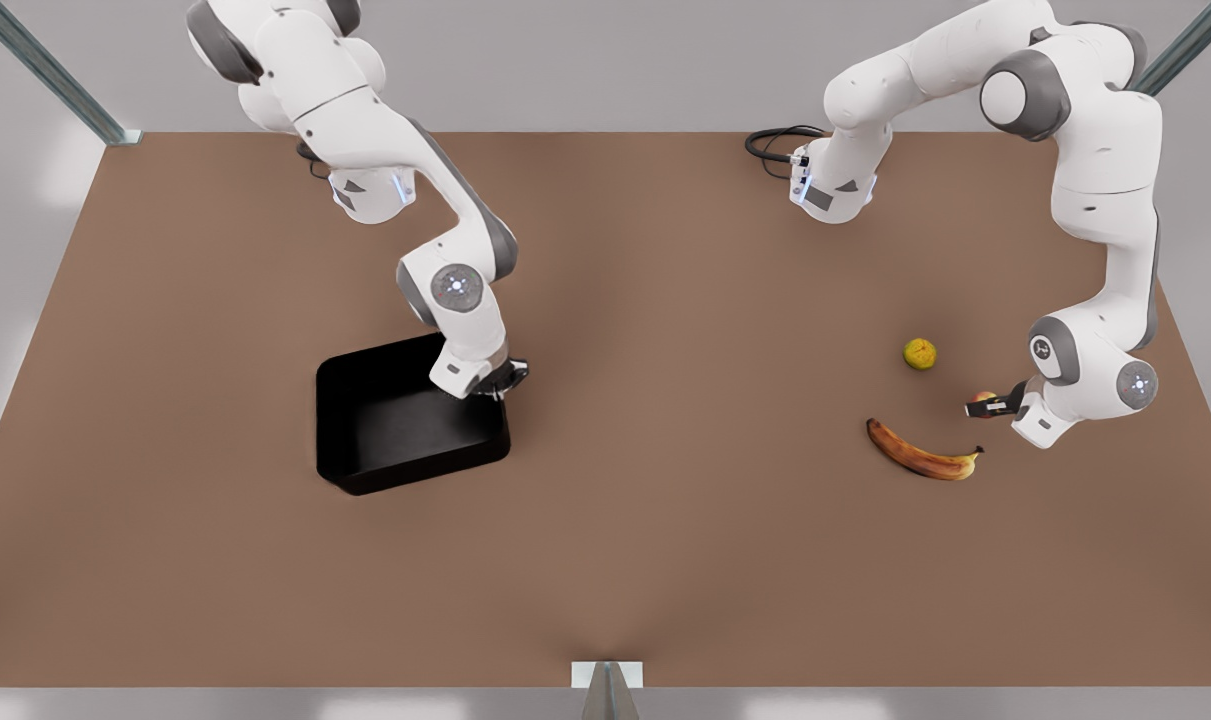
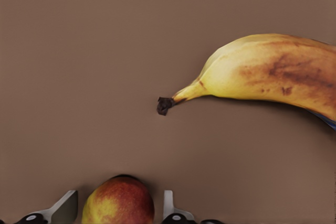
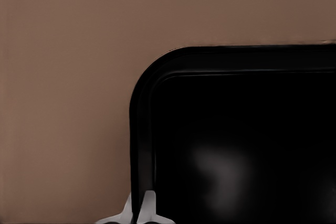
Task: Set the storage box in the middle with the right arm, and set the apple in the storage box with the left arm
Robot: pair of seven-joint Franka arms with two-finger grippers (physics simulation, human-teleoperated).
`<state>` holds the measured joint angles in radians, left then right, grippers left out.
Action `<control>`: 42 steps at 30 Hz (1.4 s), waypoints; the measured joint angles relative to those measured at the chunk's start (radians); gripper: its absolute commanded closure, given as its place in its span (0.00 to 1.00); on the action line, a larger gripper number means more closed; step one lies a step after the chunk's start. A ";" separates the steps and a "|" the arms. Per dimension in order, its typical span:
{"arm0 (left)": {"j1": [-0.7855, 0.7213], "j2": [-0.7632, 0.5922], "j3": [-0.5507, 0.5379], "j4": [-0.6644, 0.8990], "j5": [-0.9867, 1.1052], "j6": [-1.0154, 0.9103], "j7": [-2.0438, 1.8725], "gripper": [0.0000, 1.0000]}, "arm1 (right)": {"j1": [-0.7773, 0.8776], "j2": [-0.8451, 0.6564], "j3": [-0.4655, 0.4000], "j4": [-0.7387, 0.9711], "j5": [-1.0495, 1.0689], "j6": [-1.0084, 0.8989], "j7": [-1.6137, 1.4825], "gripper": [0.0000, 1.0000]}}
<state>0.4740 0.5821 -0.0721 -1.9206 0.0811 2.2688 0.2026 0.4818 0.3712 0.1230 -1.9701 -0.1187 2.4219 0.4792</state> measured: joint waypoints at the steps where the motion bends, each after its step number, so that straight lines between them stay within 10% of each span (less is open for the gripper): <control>1: 0.000 0.001 0.000 0.000 0.000 0.000 0.001 0.26 | 0.016 0.016 0.000 0.025 -0.001 0.003 0.038 0.79; 29: -0.002 -0.005 0.000 -0.002 0.001 0.004 0.001 0.33 | 0.439 0.486 -0.086 0.727 -0.007 0.056 0.657 0.79; 31: -0.002 0.001 0.000 -0.002 0.001 0.005 0.002 0.33 | 0.448 0.486 -0.098 0.725 -0.018 0.057 0.656 0.00; 38: 0.000 -0.008 0.000 -0.020 0.004 -0.002 0.005 0.25 | 0.450 0.405 -0.114 0.707 -0.015 0.040 0.639 0.00; 42: 0.000 -0.012 0.000 -0.023 0.007 -0.007 0.006 0.18 | 0.289 -0.044 -0.026 0.573 0.029 -0.560 0.260 0.00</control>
<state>0.4740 0.5702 -0.0721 -1.9436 0.0877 2.2615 0.2086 0.7710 0.3275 0.0966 -1.3975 -0.0899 1.8623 0.7393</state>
